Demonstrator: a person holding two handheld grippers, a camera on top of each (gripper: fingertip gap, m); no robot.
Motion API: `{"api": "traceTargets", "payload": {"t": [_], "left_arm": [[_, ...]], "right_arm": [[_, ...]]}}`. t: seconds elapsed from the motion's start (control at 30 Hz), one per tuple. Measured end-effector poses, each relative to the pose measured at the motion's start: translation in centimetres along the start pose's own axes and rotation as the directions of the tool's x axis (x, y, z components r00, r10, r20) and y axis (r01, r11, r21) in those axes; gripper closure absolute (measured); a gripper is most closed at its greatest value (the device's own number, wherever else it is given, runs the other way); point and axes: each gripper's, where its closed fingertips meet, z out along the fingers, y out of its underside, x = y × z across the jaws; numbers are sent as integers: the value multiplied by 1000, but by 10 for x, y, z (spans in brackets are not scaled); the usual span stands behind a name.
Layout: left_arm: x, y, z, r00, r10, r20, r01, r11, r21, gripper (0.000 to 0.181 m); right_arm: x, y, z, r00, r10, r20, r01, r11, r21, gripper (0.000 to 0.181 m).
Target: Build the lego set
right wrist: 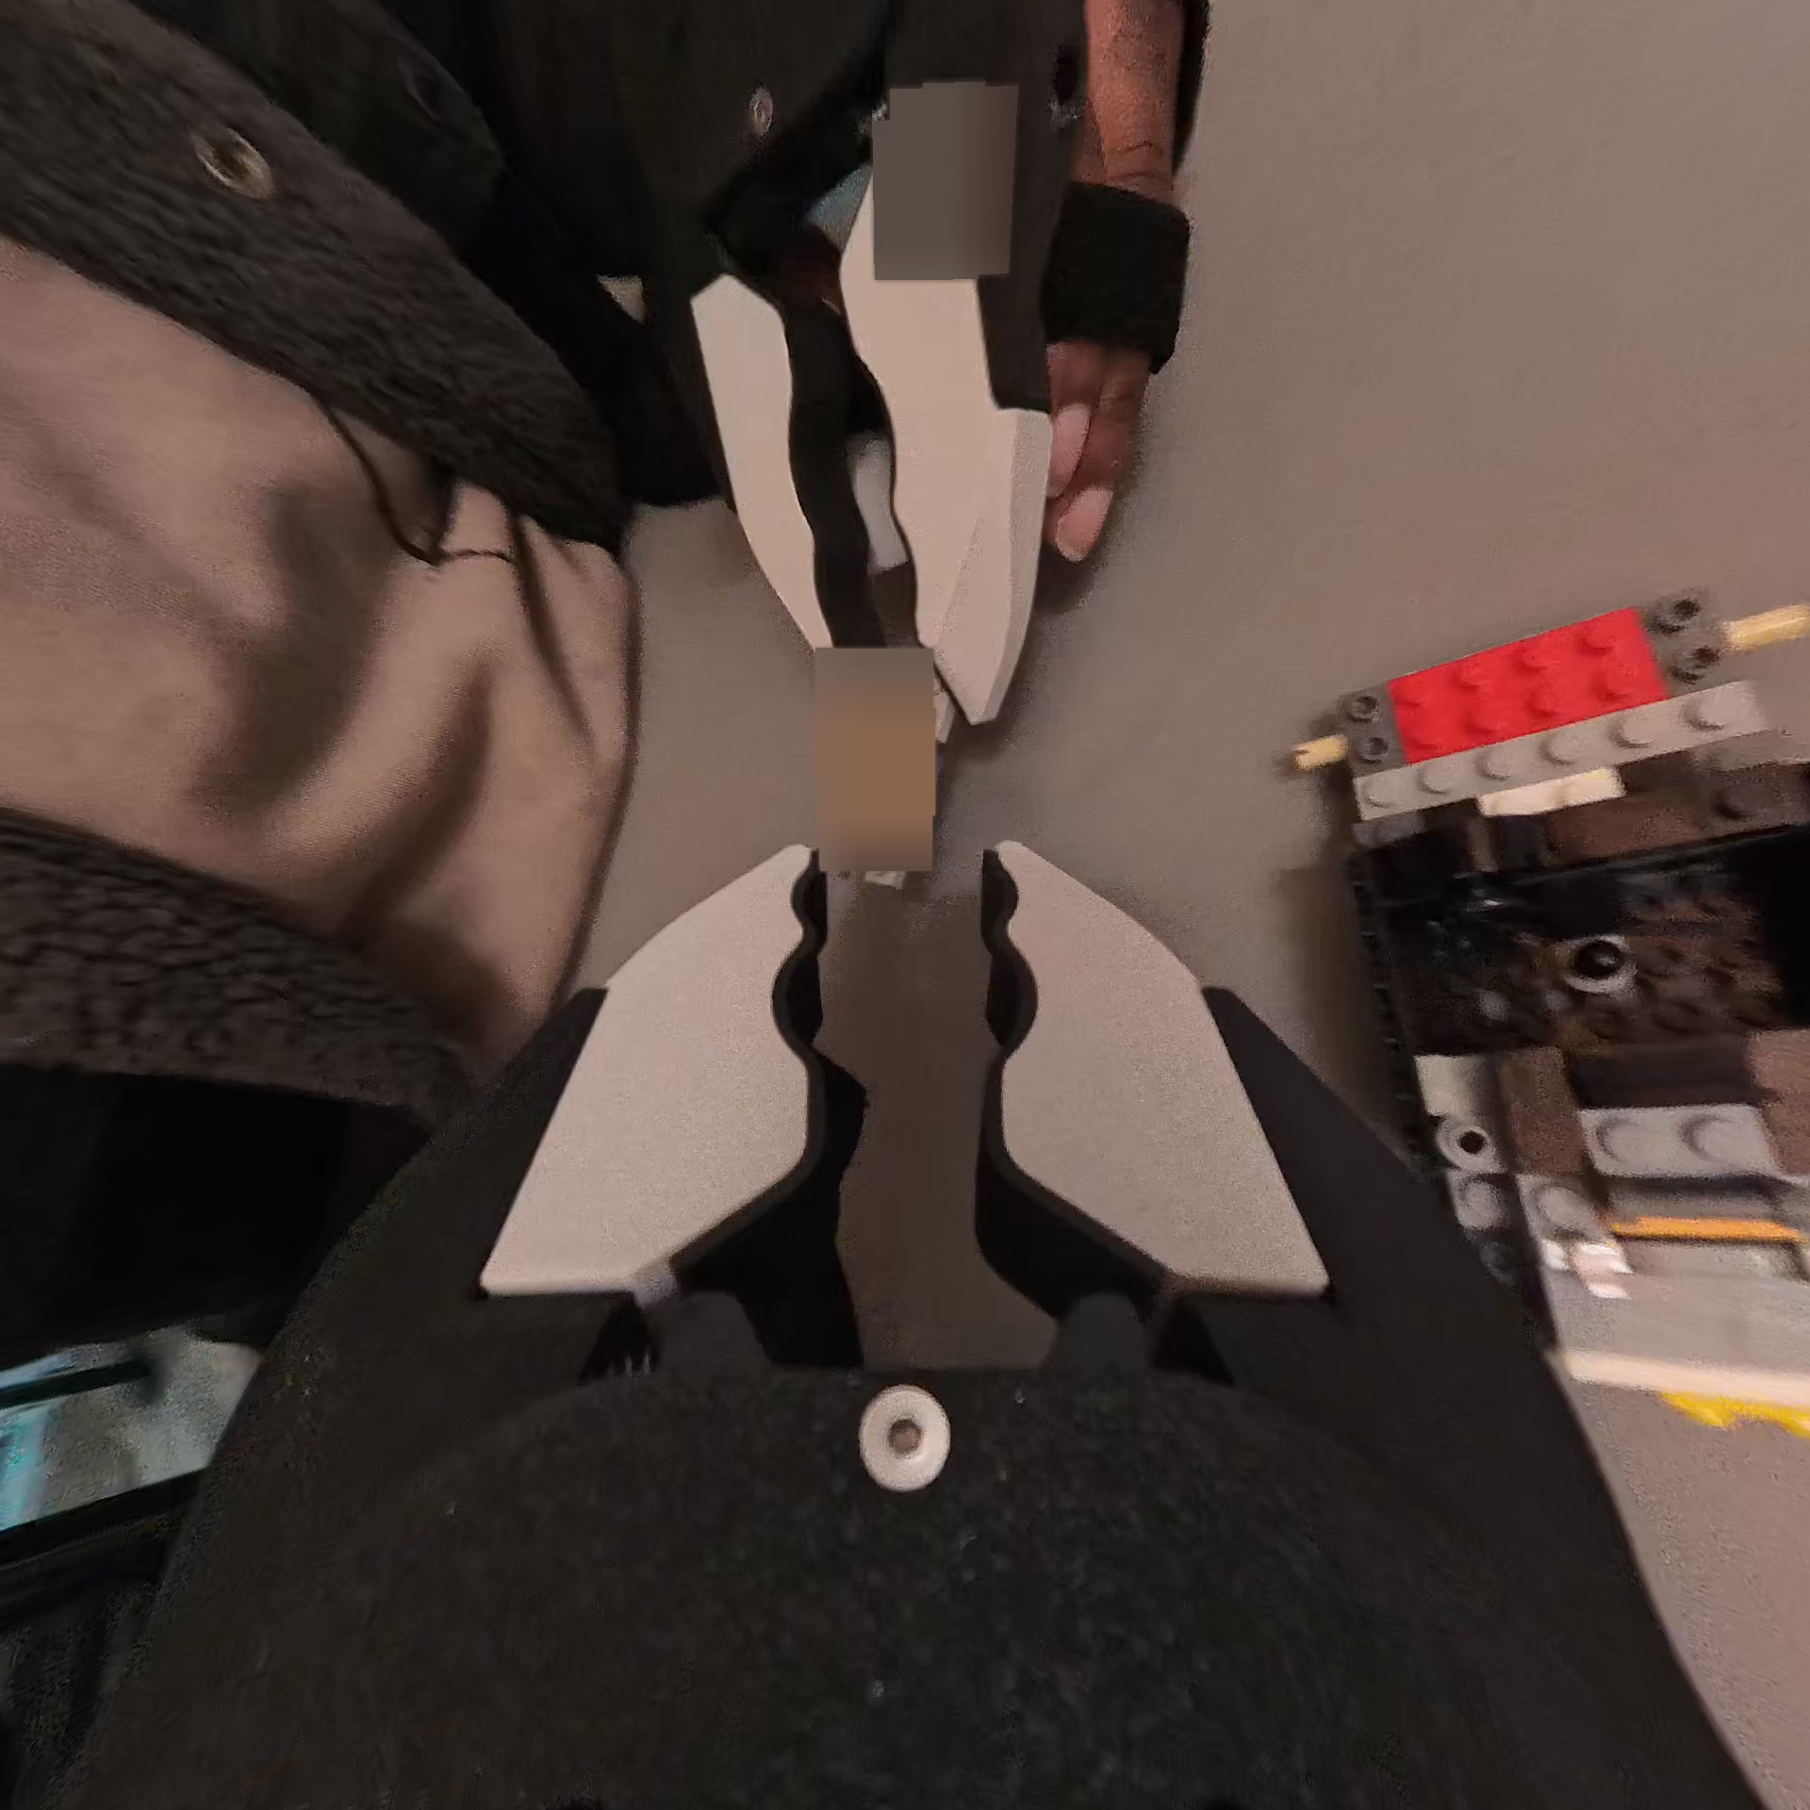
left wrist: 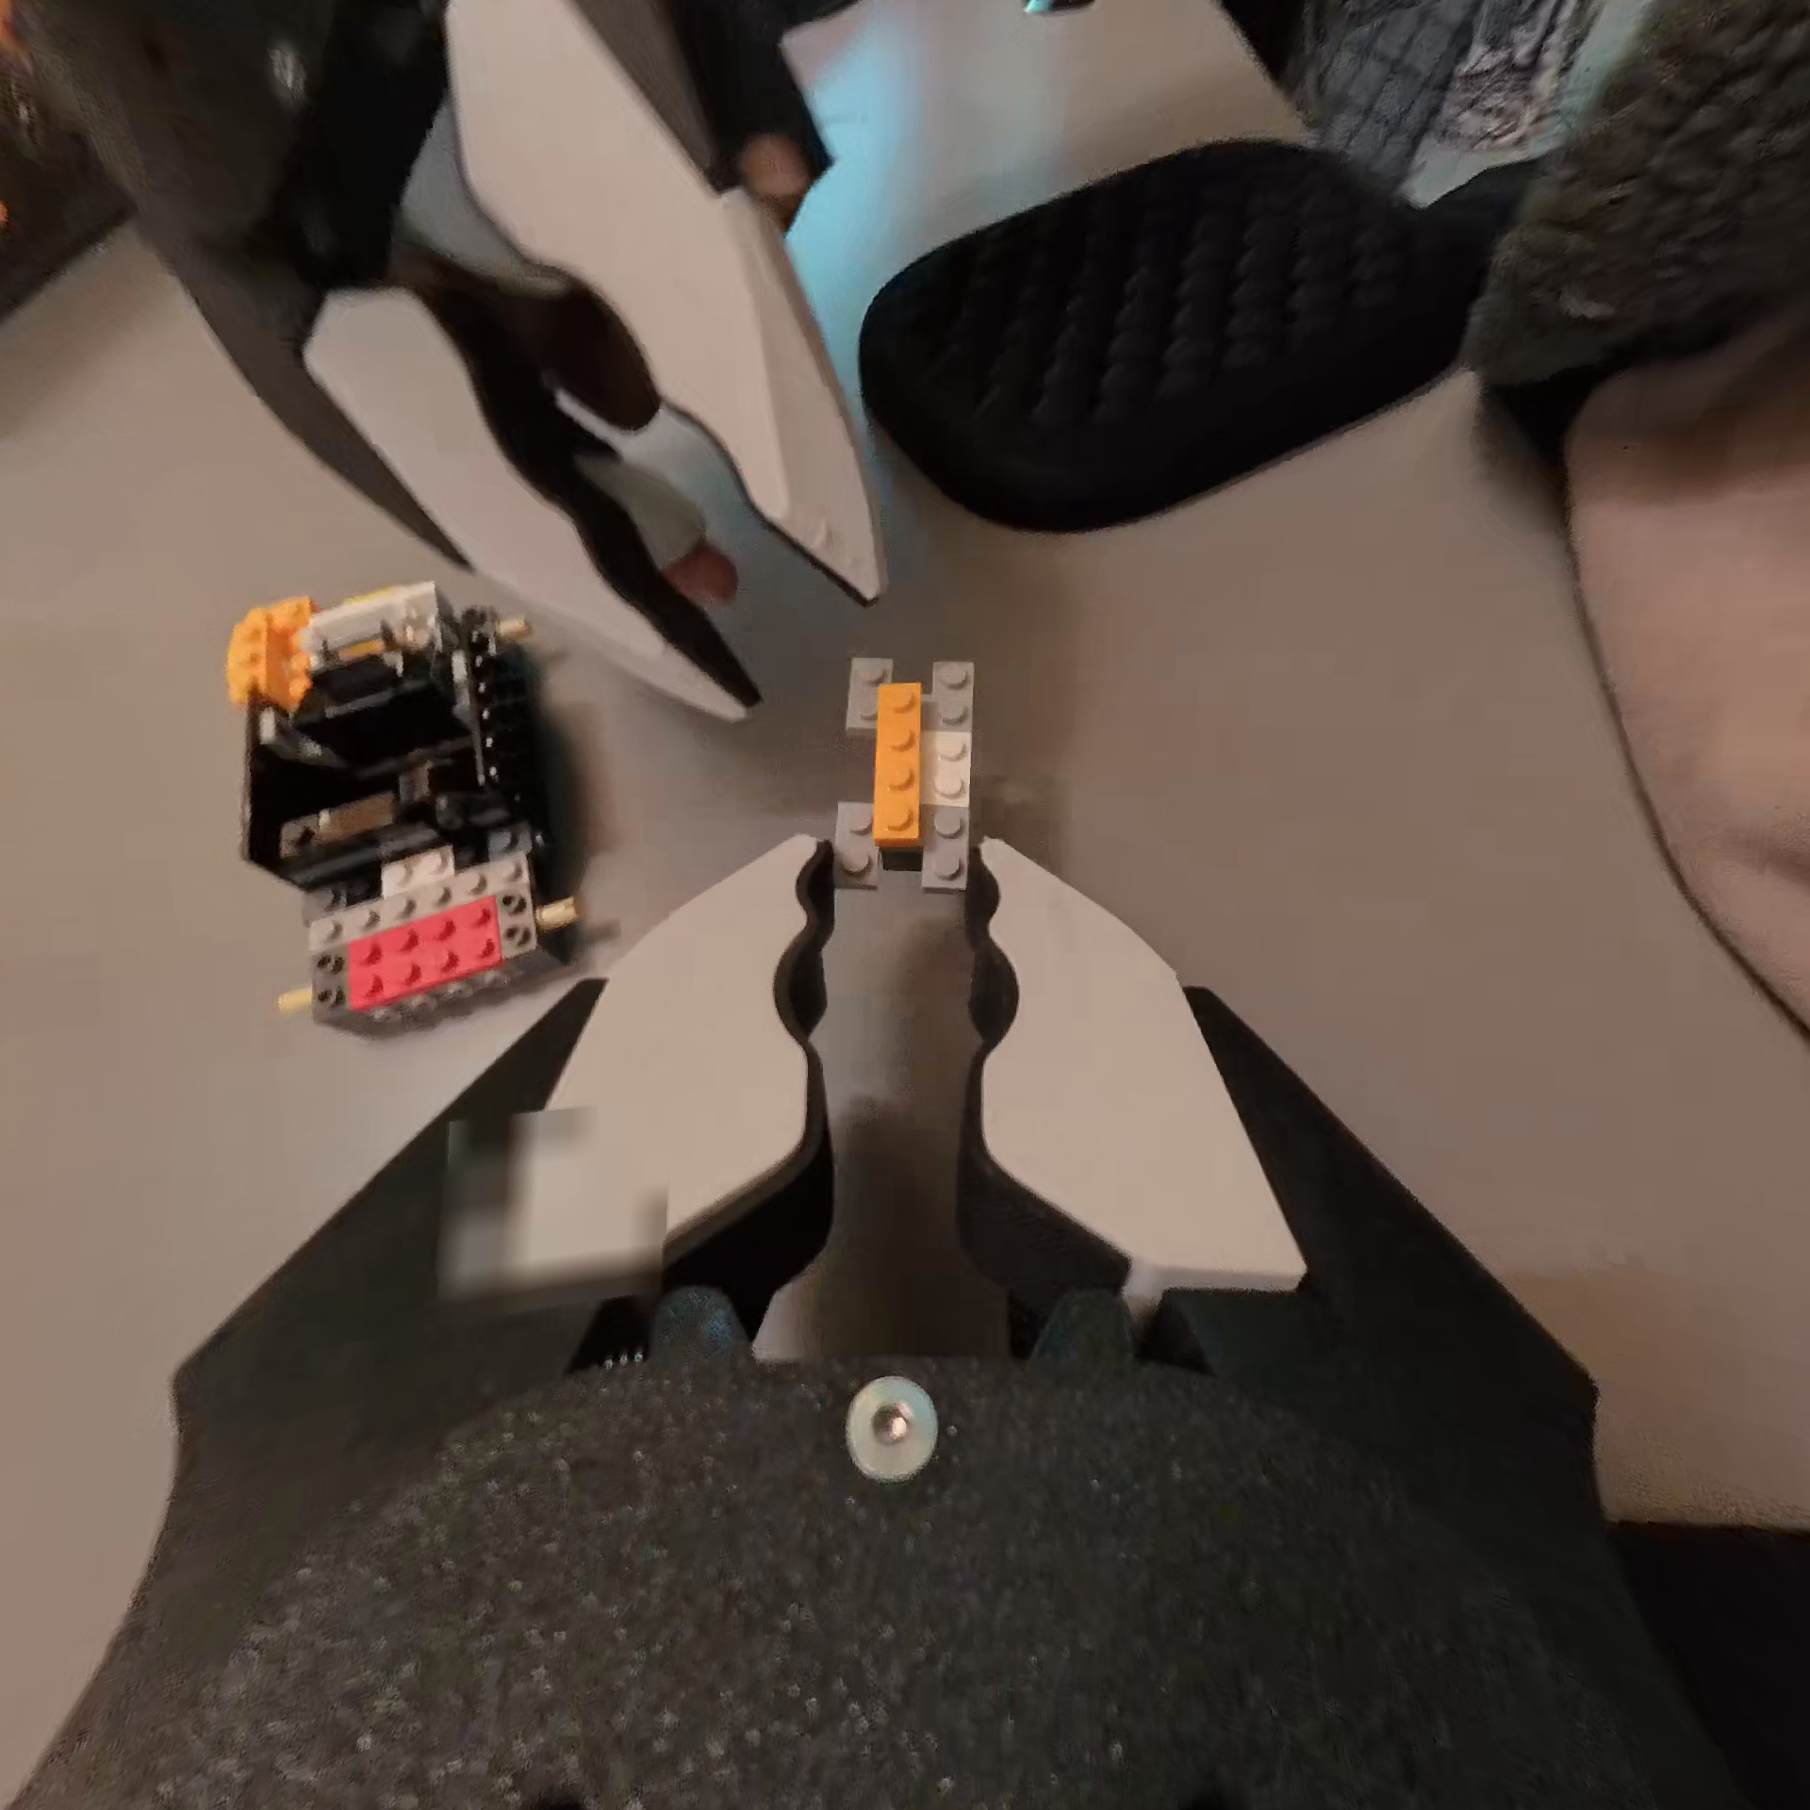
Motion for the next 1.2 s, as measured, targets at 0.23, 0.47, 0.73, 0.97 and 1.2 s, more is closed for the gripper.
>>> {"api": "traceTargets", "payload": {"t": [0.23,0.47,0.73,0.97,1.2], "left_arm": [[20,-18,-3,987,144,-69,-143,990,18,156],[28,-26,1,970,215,-115,-218,976,-15,156],[30,-30,1,963,228,-143,-231,973,-4,156],[40,-37,-4,944,255,-211,-256,966,23,156],[40,-45,-12,942,268,-202,-257,963,78,156]], "right_arm": [[-29,-10,8,939,168,300,-161,986,-49,147],[-46,0,30,885,257,389,-215,965,-149,145],[-49,6,34,872,282,400,-241,959,-150,158],[-58,4,40,875,248,415,-228,969,-98,160],[-63,-5,37,909,174,379,-217,973,73,160]]}}
